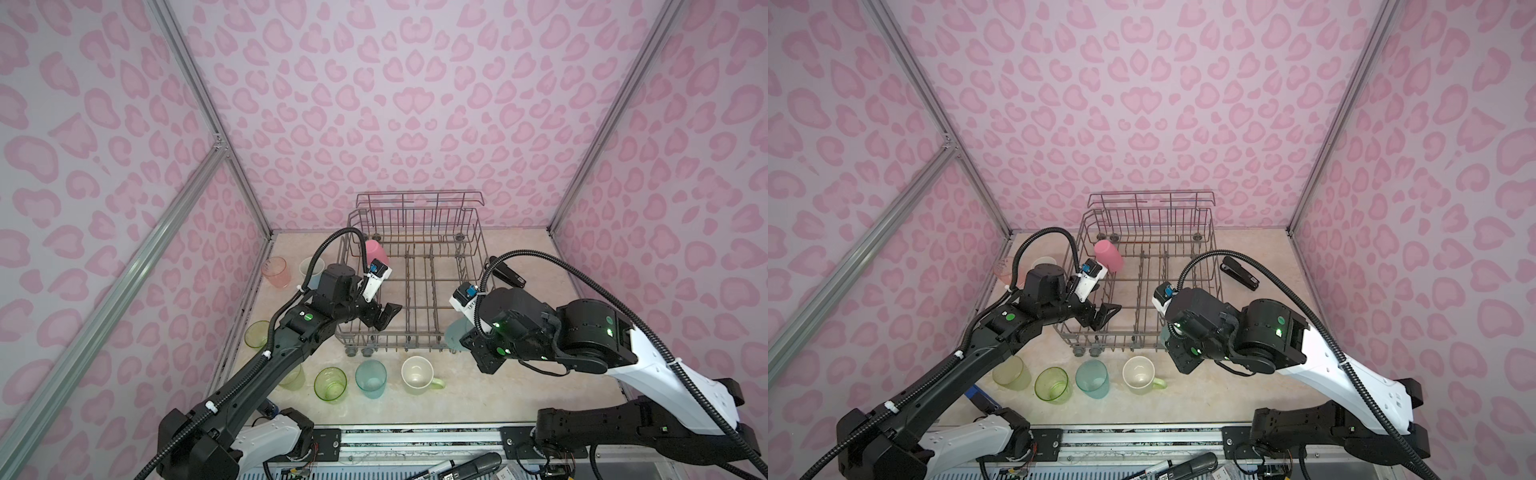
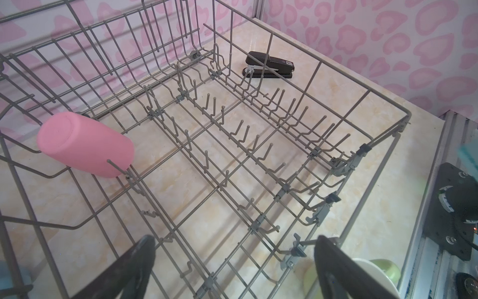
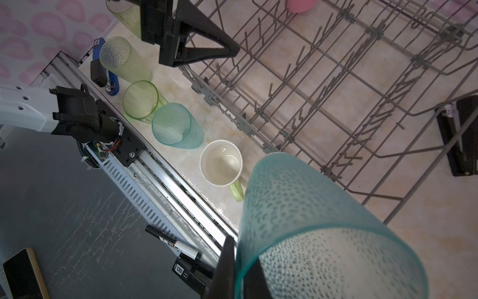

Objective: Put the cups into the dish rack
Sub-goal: 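Lift the teal cup over the rack toward the left gripper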

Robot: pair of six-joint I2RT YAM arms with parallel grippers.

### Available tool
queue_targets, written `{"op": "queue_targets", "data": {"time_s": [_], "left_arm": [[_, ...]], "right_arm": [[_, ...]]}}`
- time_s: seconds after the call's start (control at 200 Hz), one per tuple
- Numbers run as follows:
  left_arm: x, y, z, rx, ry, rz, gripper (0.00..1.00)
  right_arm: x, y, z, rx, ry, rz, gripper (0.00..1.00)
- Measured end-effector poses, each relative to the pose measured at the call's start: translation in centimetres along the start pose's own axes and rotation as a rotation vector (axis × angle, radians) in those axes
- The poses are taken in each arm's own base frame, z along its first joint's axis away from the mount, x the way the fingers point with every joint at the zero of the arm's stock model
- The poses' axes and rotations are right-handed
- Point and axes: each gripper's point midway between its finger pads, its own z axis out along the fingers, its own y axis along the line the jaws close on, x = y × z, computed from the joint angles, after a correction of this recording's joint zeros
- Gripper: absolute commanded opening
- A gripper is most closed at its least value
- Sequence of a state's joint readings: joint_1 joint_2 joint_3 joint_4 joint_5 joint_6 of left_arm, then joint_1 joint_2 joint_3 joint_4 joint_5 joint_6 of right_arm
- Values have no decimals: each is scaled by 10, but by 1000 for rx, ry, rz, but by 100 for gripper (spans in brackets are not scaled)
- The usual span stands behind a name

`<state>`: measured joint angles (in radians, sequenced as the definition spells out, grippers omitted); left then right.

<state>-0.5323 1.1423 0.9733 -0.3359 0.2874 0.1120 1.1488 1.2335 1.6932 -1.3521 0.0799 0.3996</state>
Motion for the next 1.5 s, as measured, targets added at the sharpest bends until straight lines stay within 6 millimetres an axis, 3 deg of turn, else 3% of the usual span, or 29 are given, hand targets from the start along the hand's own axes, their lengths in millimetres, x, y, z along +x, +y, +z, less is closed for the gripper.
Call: {"op": "queue_targets", "data": {"time_s": [0.275,0.455,0.59,1.09,1.33,1.5], "left_arm": [[2,1,5,2,10,-15,97],[3,2,8,1,14,-19,97],[3,2,7,-5,11,-21,97],[1,-9,8,-9,11,6,98],[-1,-11,7,-14,6,16,98],[-2,-7,4,-42,-1,17,98]], "right_arm": [[-55,-23,2,39,-74,-9,0],[-95,-40,25,45,-151,15,0],[-111,-44,46,26,-192,26,0],[-124,-84,84,-7,-388,125,0],[-127,-86,80,-29,-534,127,0],[-112,-87,80,-40,-648,114,0]]}}
